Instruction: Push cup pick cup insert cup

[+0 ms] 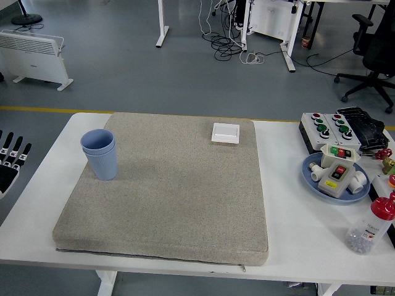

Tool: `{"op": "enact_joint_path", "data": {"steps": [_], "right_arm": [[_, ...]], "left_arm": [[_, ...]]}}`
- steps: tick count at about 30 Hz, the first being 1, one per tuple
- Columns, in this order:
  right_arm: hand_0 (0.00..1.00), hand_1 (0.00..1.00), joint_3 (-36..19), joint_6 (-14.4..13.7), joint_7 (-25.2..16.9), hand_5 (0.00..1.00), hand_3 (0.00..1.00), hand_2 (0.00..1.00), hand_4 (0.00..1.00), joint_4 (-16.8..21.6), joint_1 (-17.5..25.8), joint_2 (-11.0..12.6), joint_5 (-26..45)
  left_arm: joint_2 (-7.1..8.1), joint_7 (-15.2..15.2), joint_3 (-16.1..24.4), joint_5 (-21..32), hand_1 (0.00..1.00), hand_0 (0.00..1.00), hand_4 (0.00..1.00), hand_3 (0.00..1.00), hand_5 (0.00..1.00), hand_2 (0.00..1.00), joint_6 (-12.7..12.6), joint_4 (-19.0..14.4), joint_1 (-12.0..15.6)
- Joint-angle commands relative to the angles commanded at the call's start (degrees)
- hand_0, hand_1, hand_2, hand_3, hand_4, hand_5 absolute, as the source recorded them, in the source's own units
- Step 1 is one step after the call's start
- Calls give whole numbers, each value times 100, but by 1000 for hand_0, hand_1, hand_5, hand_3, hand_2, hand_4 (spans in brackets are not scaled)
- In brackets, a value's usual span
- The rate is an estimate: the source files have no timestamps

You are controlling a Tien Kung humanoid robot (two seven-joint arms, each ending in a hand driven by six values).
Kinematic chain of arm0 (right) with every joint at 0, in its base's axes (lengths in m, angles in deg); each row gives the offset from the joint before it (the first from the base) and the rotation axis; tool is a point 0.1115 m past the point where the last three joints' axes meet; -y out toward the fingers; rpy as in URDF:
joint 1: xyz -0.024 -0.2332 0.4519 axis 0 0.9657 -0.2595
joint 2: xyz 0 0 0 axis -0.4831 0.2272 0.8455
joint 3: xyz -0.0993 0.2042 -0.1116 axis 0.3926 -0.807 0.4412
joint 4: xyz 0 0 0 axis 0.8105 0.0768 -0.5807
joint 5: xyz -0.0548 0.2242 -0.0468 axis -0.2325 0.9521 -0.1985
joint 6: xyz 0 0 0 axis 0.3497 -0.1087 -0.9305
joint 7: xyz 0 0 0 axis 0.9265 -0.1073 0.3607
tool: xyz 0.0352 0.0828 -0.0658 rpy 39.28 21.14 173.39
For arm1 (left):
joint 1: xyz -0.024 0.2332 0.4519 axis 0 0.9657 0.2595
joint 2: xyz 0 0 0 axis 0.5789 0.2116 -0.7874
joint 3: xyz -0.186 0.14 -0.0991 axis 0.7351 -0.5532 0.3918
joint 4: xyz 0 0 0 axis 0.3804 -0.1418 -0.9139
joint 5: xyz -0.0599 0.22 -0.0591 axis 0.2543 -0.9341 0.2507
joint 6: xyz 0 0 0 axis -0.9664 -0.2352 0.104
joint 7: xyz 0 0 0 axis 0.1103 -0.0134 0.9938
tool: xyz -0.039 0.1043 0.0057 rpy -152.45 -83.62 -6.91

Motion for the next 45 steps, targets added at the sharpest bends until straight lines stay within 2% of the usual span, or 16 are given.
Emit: {"op": "enact_joint_path", "data": {"steps": [5,14,19,27,36,45], "right_arm": [[724,647,-7,0,1,477,578,650,127,0,-4,2,-7],[724,647,-26,-2,3,475,578,650,128,0,-13,14,-39],[724,647,-22,-5,4,475,578,649,128,0,-17,19,-34],[724,647,-29,-9,7,475,578,650,128,0,-16,31,-46],[724,647,-34,-10,4,473,578,649,127,0,-20,38,-43],[724,647,-35,-11,7,472,578,648,127,0,-24,36,-50]], "left_arm": [[-27,-56,-47,-102,851,848,610,833,998,905,-28,-71,61],[-203,-658,-390,-938,864,858,610,841,998,923,-229,-283,187],[-285,-890,-501,-1252,887,874,609,857,998,950,-301,-304,209],[-388,-820,-507,-1367,885,871,608,857,998,950,-308,-287,257],[-370,-620,-420,-1404,865,865,603,847,998,931,-281,-280,275],[-363,-586,-406,-1455,866,860,599,847,998,928,-282,-240,273]]}}
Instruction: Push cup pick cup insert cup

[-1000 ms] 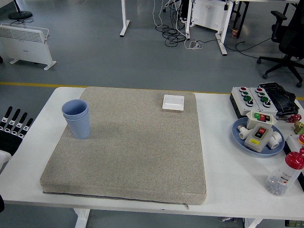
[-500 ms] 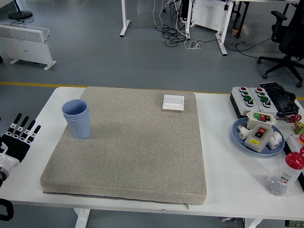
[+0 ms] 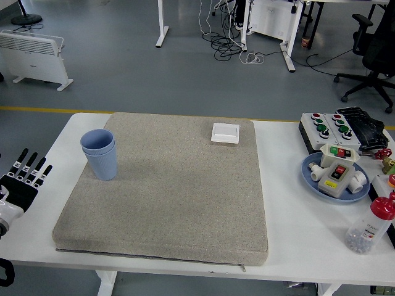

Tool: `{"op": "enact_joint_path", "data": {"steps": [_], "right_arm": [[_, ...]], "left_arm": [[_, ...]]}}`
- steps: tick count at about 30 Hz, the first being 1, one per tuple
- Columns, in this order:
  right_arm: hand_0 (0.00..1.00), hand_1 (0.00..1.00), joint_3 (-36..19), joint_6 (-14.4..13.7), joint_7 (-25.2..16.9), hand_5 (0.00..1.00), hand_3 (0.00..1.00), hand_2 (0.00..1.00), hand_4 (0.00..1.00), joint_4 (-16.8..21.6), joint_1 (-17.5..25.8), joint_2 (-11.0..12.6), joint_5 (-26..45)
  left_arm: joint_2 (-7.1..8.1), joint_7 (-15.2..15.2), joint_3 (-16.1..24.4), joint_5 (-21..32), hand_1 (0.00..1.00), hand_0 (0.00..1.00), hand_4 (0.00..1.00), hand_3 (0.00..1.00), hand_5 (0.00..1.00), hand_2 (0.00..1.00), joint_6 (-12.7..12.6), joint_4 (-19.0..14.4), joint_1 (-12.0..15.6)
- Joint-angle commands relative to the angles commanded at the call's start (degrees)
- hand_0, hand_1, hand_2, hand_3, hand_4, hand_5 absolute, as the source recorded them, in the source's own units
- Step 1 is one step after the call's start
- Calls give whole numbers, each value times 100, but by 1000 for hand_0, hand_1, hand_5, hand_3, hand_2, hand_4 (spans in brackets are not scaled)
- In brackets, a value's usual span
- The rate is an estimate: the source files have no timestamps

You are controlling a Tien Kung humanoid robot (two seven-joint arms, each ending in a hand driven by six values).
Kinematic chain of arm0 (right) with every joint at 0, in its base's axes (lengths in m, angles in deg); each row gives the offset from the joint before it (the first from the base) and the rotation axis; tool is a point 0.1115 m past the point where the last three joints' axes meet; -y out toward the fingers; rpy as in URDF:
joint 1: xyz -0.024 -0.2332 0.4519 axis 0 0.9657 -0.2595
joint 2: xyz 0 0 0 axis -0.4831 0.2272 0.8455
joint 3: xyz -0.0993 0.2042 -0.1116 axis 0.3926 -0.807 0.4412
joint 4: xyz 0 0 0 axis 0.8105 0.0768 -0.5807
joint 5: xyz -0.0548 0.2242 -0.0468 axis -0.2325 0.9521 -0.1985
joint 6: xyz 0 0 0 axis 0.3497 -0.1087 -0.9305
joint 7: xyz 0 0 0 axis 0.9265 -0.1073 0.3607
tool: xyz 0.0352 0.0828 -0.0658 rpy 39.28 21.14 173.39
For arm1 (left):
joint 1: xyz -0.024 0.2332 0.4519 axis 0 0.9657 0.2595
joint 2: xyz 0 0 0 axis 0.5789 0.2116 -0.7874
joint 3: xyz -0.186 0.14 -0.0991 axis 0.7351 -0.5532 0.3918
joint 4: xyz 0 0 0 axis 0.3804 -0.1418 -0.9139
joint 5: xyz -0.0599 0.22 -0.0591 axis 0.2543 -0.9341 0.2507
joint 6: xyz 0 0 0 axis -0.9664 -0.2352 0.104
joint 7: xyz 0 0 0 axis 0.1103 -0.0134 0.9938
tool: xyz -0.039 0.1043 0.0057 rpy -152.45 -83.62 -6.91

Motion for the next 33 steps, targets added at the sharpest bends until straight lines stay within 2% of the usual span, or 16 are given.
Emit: {"op": "enact_joint_path", "data": {"steps": [9,21,33], "right_arm": [[724,648,4,2,-2,471,578,650,128,0,-1,4,7],[724,647,1,-1,0,472,578,649,127,0,-2,-1,0],[724,647,13,-4,5,472,578,649,127,0,20,-7,-2]], "left_arm": [[-9,-44,-26,-240,864,861,597,845,998,923,0,16,10],[-17,-178,-158,-1373,863,862,597,841,998,922,-27,-4,-9],[-14,-206,-169,-1469,864,864,598,837,998,922,-18,-3,8]]}}
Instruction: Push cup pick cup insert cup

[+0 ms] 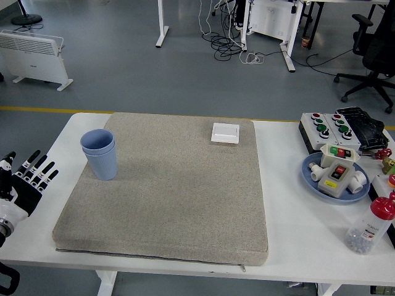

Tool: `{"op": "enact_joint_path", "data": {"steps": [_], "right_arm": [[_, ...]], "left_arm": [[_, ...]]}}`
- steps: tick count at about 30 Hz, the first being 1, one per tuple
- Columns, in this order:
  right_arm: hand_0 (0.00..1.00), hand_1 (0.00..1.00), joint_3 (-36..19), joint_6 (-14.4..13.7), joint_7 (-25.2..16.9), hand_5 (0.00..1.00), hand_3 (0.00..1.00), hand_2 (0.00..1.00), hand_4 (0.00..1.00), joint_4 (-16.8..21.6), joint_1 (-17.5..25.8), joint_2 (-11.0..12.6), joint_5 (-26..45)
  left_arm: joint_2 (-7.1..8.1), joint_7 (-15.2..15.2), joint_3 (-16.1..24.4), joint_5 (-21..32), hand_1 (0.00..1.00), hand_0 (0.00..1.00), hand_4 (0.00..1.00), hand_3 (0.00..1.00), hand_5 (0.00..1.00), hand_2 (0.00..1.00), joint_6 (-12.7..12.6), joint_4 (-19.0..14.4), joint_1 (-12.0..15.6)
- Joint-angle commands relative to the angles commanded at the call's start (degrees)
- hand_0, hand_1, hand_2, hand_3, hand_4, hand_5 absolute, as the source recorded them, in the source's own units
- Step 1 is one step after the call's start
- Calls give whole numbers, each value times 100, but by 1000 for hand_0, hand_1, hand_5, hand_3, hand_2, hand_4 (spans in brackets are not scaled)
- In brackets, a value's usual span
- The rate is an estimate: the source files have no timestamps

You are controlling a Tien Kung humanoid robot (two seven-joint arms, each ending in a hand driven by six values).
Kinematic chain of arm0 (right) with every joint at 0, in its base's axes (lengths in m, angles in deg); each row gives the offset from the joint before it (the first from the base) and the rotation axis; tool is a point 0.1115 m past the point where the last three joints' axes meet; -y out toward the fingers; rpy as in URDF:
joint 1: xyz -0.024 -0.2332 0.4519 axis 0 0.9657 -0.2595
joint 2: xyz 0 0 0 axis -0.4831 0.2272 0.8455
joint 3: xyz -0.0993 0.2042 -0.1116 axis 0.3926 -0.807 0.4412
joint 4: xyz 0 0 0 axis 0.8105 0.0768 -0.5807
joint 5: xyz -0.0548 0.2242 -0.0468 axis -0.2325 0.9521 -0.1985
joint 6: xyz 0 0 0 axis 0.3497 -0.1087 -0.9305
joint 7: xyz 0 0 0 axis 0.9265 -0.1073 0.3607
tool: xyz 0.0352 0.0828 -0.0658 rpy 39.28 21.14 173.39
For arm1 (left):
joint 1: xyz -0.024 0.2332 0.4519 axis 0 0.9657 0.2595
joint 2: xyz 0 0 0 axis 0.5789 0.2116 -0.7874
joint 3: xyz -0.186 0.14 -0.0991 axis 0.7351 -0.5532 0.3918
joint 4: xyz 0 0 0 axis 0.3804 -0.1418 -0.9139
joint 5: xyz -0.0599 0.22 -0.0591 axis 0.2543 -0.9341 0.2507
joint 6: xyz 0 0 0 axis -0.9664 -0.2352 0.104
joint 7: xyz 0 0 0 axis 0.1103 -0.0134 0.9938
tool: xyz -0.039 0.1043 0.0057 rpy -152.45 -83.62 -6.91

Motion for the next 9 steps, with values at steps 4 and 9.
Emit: {"op": "enact_joint_path", "data": {"steps": [4,9], "right_arm": [[725,647,-1,-3,2,472,578,649,127,0,4,-3,-9],[725,647,5,-4,5,472,578,649,127,0,12,-5,-9]], "left_arm": [[-7,-3,-16,4,863,864,598,836,998,922,-1,5,-6],[-6,-14,-17,20,863,864,598,836,998,922,-5,15,-5]]}}
